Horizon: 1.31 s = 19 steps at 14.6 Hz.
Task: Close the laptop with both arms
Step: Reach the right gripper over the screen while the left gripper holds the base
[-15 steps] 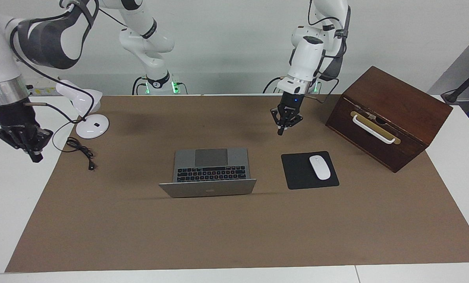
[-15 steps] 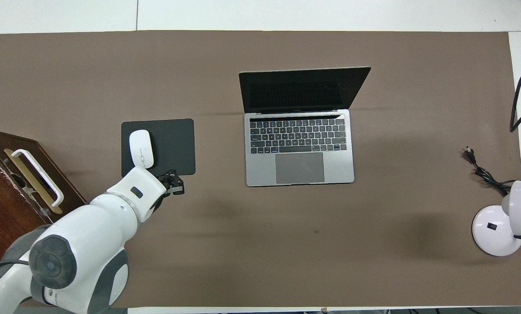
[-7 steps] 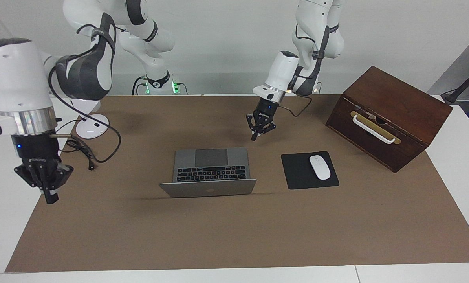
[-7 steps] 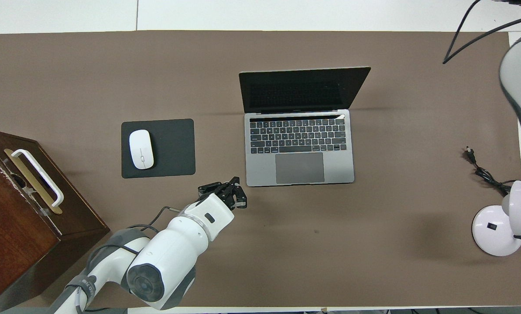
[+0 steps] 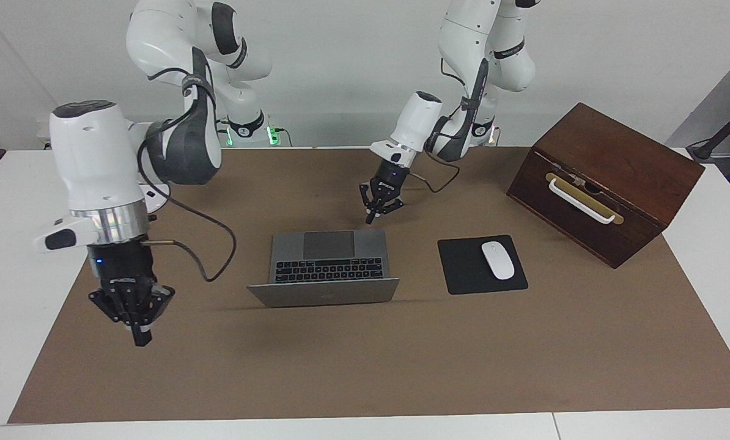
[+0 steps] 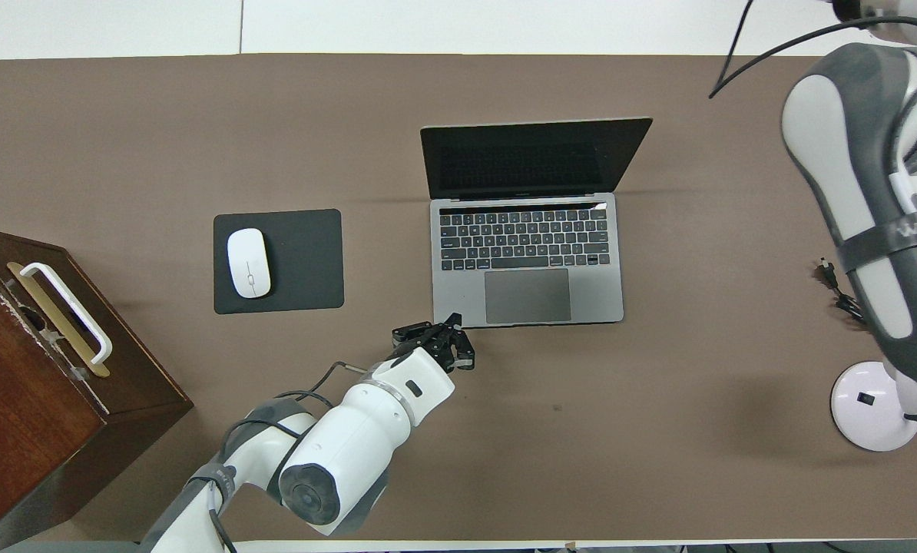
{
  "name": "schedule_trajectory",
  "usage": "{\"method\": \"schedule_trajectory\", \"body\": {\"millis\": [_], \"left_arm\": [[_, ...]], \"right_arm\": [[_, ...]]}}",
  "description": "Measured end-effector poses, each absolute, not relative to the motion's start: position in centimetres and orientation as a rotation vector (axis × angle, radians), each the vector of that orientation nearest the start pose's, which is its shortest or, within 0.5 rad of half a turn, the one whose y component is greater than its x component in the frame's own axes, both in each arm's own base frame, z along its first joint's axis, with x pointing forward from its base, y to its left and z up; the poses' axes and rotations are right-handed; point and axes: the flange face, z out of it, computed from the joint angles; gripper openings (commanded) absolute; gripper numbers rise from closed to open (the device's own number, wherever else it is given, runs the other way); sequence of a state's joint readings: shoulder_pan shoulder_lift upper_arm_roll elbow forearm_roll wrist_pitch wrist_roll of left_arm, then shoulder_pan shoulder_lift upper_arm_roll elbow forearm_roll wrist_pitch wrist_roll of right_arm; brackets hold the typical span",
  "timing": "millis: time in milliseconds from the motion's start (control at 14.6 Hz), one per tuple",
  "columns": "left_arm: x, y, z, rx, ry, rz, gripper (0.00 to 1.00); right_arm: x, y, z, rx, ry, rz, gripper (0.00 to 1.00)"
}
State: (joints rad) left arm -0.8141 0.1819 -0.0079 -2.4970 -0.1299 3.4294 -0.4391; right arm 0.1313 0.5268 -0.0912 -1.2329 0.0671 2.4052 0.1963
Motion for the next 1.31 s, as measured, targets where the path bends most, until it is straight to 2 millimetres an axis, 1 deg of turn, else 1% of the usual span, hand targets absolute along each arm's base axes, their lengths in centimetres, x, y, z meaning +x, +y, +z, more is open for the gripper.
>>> {"method": "schedule_trajectory", "body": {"millis": [137, 344, 412, 481, 550, 618, 756, 962, 1031, 1168, 1305], "left_arm": [[36.4, -37.5, 29.3, -3.392, 0.438, -1.054, 0.00], [35.9, -37.9, 27.0, -3.353, 0.546, -1.017, 0.00], [35.9, -37.9, 26.6, -3.344, 0.562, -1.024, 0.00], [35.8, -37.9, 26.6, -3.336, 0.585, -1.035, 0.00], [35.8, -37.9, 26.6, -3.321, 0.619, -1.040, 0.00], [35.8, -37.9, 26.5, -3.304, 0.659, -1.045, 0.00], [35.8, -37.8, 26.5, -3.282, 0.703, -1.052, 0.00], [35.9, -37.7, 26.5, -3.276, 0.710, -1.062, 0.00], [35.9, -37.6, 26.5, -3.277, 0.707, -1.063, 0.00], [35.9, -37.6, 26.5, -3.278, 0.700, -1.063, 0.00], [36.0, -37.5, 26.5, -3.280, 0.693, -1.065, 0.00]], "right_arm": [[75.4, 8.6, 53.6, -2.879, 0.177, -0.934, 0.00], [75.1, 13.8, 51.8, -2.879, 0.088, -0.889, 0.00], [75.0, 15.3, 51.0, -2.880, 0.067, -0.872, 0.00], [74.9, 16.3, 50.4, -2.881, 0.055, -0.858, 0.00], [74.9, 16.7, 49.9, -2.884, 0.049, -0.848, 0.00], [75.0, 16.8, 49.6, -2.887, 0.049, -0.844, 0.00], [74.9, 17.1, 49.5, -2.886, 0.042, -0.840, 0.00], [74.4, 19.4, 49.2, -2.883, -0.002, -0.828, 0.00], [74.3, 19.8, 48.9, -2.884, -0.009, -0.821, 0.00], [74.3, 19.9, 48.4, -2.900, -0.011, -0.784, 0.00], [74.0, 20.0, 47.6, -2.920, -0.004, -0.702, 0.00]]}}
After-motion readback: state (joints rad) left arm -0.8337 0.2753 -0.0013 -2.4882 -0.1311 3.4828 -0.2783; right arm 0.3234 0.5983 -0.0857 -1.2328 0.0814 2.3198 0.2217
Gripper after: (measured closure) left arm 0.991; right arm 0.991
